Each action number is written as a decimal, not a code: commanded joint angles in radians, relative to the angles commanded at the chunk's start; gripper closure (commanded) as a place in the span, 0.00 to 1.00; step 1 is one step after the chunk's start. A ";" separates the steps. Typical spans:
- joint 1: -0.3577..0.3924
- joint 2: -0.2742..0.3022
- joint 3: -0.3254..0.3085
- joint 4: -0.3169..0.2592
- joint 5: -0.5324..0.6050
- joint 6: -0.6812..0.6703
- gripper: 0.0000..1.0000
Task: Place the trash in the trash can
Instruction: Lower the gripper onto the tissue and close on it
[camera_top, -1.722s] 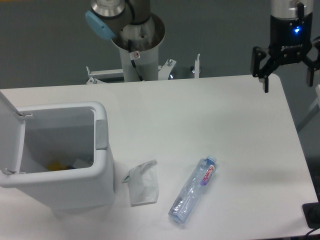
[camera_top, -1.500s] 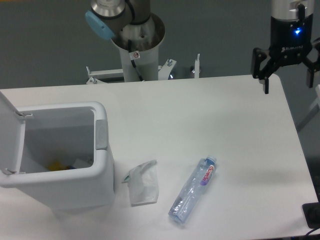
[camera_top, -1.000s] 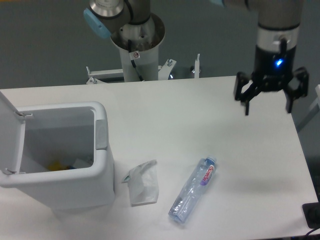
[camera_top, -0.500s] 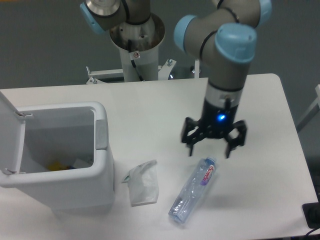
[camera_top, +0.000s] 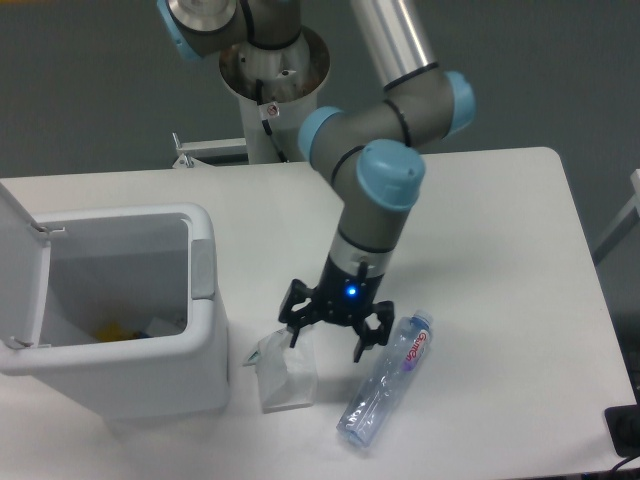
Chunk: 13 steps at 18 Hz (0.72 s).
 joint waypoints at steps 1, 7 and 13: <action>-0.018 -0.017 0.008 0.002 0.035 0.002 0.00; -0.071 -0.080 0.035 0.003 0.091 0.005 0.00; -0.089 -0.086 0.041 0.002 0.123 -0.018 0.95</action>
